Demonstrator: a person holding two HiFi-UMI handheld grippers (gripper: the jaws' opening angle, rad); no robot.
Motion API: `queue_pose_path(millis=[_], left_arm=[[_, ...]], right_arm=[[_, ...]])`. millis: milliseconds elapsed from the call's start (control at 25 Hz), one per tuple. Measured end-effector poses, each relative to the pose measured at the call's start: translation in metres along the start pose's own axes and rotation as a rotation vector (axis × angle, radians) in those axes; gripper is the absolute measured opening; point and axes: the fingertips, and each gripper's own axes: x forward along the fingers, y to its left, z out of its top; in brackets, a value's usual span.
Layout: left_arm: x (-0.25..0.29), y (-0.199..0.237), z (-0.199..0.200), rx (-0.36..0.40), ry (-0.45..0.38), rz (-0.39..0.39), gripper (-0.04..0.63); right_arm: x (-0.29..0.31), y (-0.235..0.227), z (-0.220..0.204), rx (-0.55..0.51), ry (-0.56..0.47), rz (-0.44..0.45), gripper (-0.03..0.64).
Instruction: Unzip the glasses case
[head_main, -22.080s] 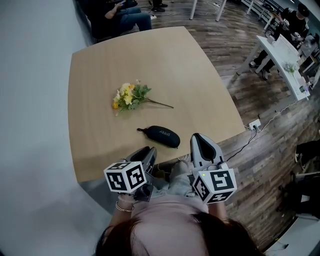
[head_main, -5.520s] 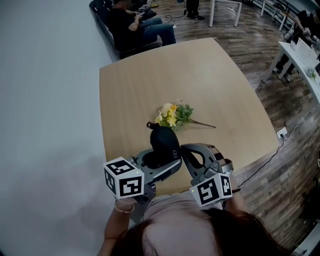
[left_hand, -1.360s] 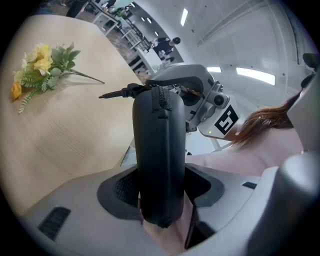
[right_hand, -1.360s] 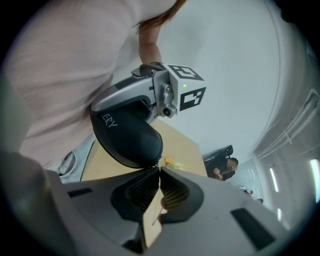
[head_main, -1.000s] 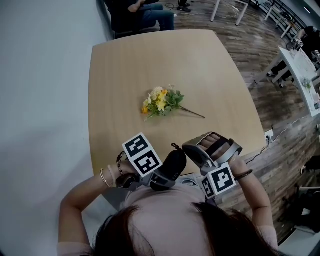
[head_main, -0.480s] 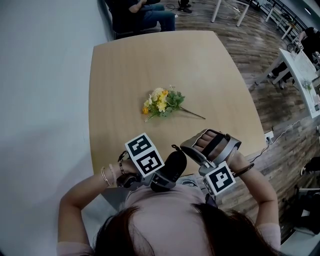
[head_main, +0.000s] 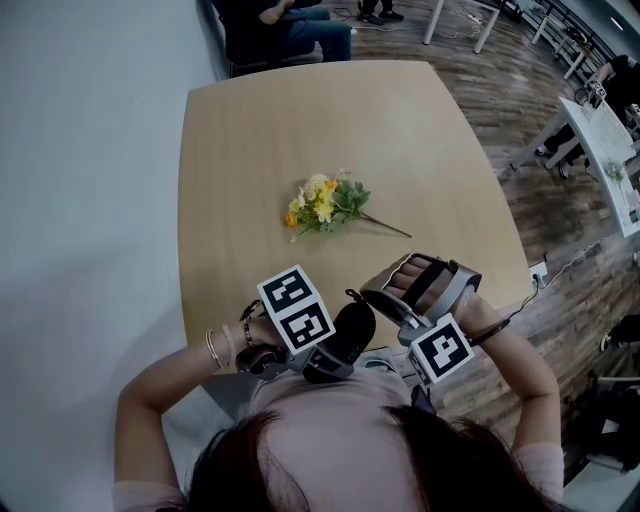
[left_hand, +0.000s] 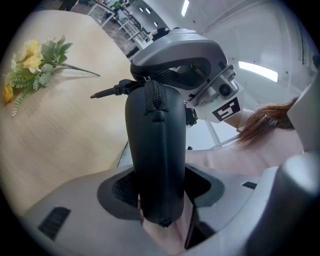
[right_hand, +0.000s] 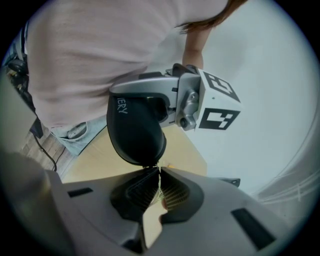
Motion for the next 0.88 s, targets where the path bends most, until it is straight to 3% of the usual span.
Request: queue_pose_path(millis=[120, 320, 440, 680, 880], left_arm=[[0.002, -0.002, 0.002, 0.009, 0.007, -0.003, 0.244], [0.005, -0.006, 0.003, 0.016, 0.018, -0.024, 0.244], [0.004, -0.004, 0.003, 0.011, 0.013, -0.032, 0.244], [-0.002, -0.001, 0.004, -0.033, -0.052, -0.086, 0.245], [-0.004, -0.002, 0.013, -0.066, -0.119, -0.132, 0.245]], right_arm=[[-0.001, 0.001, 0.002, 0.015, -0.008, 0.028, 0.017], [-0.004, -0.01, 0.005, -0.028, -0.017, -0.023, 0.017], [0.0, 0.0, 0.002, 0.017, 0.003, 0.0, 0.017], [0.006, -0.001, -0.005, 0.073, 0.045, -0.051, 0.017], [0.006, 0.001, -0.015, 0.2, 0.053, -0.066, 0.017]])
